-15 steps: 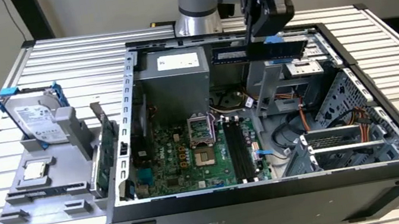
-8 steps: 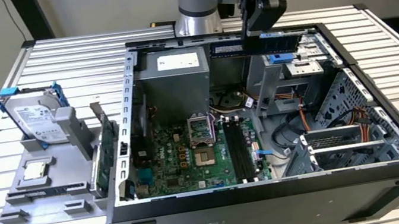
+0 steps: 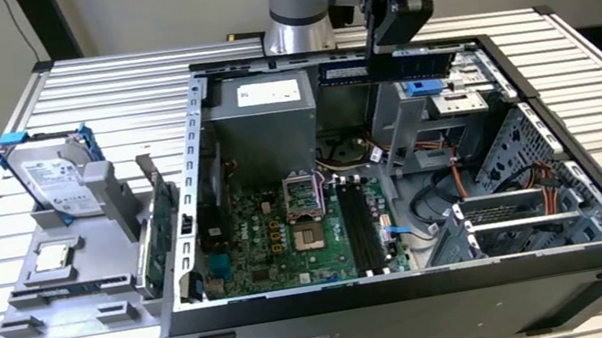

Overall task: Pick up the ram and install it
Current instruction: 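Insert the ram into the slot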

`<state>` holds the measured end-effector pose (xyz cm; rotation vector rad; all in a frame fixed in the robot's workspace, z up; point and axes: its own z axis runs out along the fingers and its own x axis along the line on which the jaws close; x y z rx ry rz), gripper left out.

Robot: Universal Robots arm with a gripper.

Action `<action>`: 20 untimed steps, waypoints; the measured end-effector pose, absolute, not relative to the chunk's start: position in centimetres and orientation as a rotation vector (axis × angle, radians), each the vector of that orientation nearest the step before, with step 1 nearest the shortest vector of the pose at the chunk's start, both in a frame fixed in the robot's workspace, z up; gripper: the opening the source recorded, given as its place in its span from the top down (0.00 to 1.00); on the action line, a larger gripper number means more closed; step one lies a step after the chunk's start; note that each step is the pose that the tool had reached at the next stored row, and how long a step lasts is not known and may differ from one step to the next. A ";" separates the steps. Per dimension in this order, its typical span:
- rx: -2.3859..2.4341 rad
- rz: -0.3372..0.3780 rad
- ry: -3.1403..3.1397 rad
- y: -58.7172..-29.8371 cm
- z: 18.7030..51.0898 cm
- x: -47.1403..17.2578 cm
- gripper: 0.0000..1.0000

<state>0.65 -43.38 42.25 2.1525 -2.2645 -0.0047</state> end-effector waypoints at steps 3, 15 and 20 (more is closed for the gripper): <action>2.152 -0.005 -2.264 -43.4 42.2 0.7 1.00; 2.152 -0.005 -2.265 -43.4 42.3 0.7 1.00; 2.125 -0.005 -2.290 -43.4 42.2 0.6 1.00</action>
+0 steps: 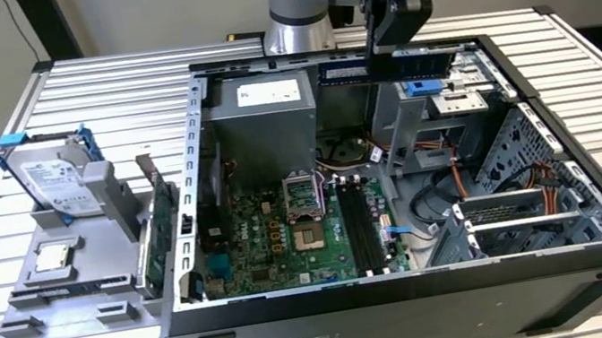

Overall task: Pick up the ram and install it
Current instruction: 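Insert the ram into the slot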

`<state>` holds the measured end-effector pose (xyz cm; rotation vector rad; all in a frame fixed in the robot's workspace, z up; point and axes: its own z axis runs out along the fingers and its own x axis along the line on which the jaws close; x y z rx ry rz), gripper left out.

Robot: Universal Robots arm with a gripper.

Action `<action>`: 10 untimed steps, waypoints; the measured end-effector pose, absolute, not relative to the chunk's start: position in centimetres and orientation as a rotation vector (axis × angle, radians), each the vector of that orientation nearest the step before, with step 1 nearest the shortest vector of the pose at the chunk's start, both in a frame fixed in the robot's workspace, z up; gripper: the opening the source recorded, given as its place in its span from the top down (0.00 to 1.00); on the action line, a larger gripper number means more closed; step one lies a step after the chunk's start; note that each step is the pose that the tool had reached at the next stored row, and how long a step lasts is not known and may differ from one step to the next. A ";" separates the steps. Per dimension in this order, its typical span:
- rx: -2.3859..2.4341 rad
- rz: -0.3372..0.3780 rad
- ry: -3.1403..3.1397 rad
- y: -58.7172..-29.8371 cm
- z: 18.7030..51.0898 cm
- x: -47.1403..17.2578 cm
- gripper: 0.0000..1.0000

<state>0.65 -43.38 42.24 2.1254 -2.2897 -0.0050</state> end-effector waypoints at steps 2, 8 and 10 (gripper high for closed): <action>2.088 -0.005 -2.324 -43.4 42.2 0.6 1.00; 1.975 -0.007 -2.421 -43.4 42.2 0.7 1.00; 1.935 -0.007 -2.453 -43.4 42.2 0.7 1.00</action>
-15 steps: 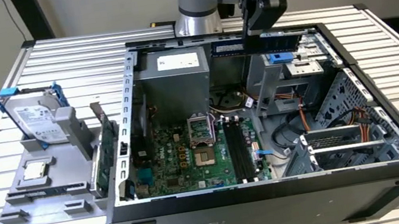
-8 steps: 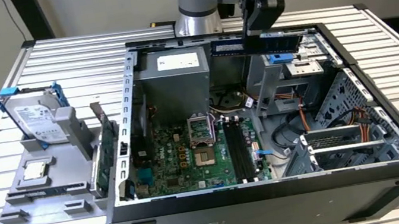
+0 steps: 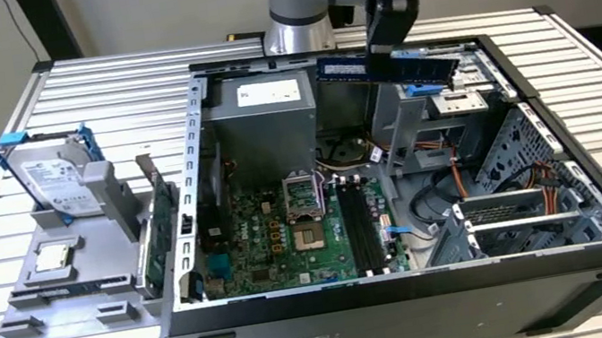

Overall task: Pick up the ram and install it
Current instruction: 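Insert the ram into the slot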

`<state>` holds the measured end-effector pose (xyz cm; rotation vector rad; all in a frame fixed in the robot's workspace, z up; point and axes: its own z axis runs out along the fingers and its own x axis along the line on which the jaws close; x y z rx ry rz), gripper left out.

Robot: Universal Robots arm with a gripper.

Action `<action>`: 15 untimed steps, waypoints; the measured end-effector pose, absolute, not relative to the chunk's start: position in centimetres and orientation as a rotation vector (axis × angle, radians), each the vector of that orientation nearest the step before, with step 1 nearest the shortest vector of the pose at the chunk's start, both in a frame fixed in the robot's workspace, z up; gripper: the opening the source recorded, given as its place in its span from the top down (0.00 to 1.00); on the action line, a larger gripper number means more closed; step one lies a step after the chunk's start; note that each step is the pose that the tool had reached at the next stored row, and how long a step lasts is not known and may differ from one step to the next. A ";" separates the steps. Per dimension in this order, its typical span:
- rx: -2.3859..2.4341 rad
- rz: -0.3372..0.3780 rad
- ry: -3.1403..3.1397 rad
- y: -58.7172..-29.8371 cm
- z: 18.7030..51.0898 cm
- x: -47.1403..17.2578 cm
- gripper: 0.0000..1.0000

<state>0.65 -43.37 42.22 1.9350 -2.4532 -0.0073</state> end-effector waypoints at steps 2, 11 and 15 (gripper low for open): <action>1.894 -0.008 -2.485 -43.4 42.2 0.7 1.00; 1.727 -0.009 -2.604 -43.4 42.2 0.7 1.00; 1.646 -0.010 -2.657 -43.4 42.2 0.7 1.00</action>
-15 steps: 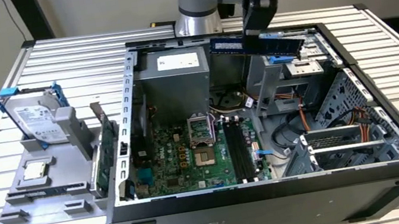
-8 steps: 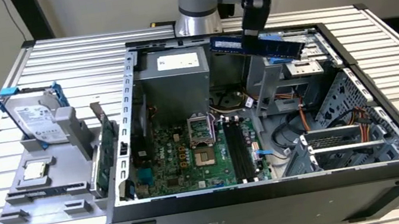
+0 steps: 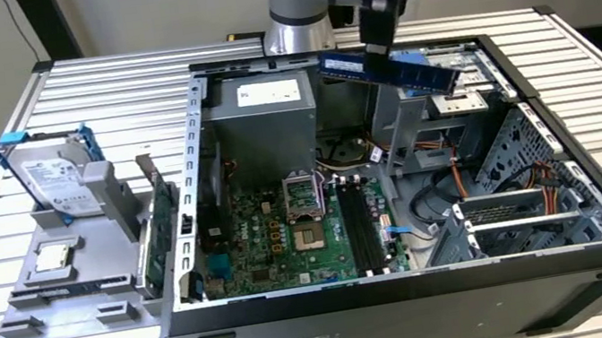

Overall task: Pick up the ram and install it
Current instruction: 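Insert the ram into the slot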

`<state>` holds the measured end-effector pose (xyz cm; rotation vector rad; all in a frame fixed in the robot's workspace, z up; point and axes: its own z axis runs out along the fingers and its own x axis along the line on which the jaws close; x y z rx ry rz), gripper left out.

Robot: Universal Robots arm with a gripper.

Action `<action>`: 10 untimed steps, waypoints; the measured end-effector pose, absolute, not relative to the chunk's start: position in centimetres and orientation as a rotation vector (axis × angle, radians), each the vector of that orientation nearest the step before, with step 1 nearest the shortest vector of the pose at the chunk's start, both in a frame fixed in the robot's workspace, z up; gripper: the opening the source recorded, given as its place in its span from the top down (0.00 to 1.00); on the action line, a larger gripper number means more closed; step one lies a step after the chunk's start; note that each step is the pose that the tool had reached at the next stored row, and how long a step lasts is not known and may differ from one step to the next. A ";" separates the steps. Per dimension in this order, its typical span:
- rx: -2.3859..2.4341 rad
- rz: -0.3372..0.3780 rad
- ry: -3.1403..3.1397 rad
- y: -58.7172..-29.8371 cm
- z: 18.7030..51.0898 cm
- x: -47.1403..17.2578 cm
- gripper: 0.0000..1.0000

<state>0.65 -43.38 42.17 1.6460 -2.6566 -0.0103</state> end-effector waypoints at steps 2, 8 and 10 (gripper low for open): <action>1.605 -0.011 -2.682 -43.4 42.2 0.7 1.00; 1.504 -0.012 -2.740 -43.4 42.2 0.7 1.00; 1.499 -0.011 -2.743 -43.4 42.2 0.7 1.00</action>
